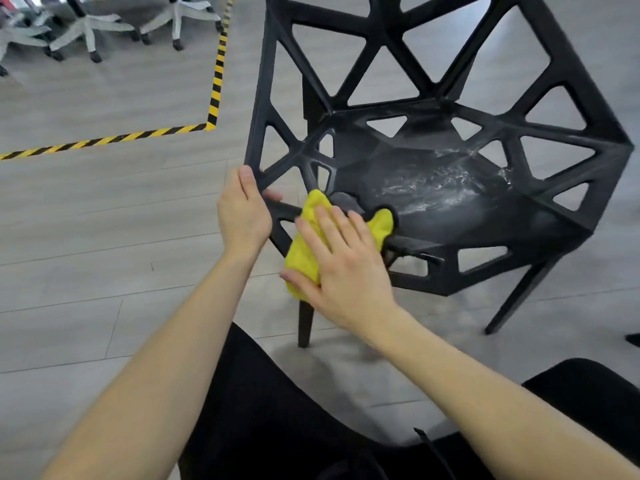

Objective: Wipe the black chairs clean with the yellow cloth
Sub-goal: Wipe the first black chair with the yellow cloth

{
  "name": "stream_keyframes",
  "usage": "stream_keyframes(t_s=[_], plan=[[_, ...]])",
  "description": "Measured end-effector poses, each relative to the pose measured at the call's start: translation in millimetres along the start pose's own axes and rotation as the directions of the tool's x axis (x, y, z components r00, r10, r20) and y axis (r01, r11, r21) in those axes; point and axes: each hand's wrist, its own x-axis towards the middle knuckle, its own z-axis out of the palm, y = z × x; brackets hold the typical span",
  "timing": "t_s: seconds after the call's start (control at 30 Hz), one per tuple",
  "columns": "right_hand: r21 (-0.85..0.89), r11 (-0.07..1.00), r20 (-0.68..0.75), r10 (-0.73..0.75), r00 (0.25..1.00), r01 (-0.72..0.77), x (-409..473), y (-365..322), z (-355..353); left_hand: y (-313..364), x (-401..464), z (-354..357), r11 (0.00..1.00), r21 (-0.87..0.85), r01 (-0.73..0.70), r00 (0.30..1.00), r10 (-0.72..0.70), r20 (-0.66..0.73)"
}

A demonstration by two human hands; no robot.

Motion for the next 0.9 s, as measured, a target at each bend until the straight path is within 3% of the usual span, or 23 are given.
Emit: stream_keyframes(t_s=[0.1, 0.27, 0.37, 0.43, 0.57, 0.7, 0.8, 0.9], plan=[[0.001, 0.998, 0.075, 0.065, 0.995, -0.065, 51, -19, 24, -6, 41, 1, 0.991, -0.014, 0.133, 0.990, -0.132, 0.056], [-0.036, 0.991, -0.033, -0.127, 0.991, 0.126, -5, 58, -1, -12, 6, 10, 0.924, -0.269, 0.272, 0.958, -0.234, 0.166], [-0.124, 0.992, -0.130, 0.008, 0.991, -0.024, -34, 88, -13, -27, -31, 25, 0.878, -0.304, 0.369, 0.922, -0.304, 0.240], [-0.131, 0.986, -0.150, 0.087, 0.985, -0.107, -18, 61, 4, -28, -39, 28, 0.862, -0.300, 0.409, 0.903, -0.333, 0.272], [-0.048, 0.999, -0.006, -0.006, 1.000, 0.006, 36, -21, 38, -29, -41, 16, 0.846, -0.286, 0.451, 0.866, -0.337, 0.368], [-0.062, 0.982, 0.017, -0.180, 0.983, 0.181, 6, 37, 12, -33, -34, 18, 0.819, -0.306, 0.486, 0.855, -0.371, 0.363], [-0.122, 0.992, -0.138, 0.006, 0.990, -0.023, -46, 122, -26, -32, -42, 27, 0.780, -0.358, 0.513, 0.846, -0.389, 0.364], [-0.148, 0.941, -0.263, 0.259, 0.929, -0.304, -53, 135, -29, -36, -59, 33, 0.802, -0.355, 0.480, 0.854, -0.337, 0.396]])
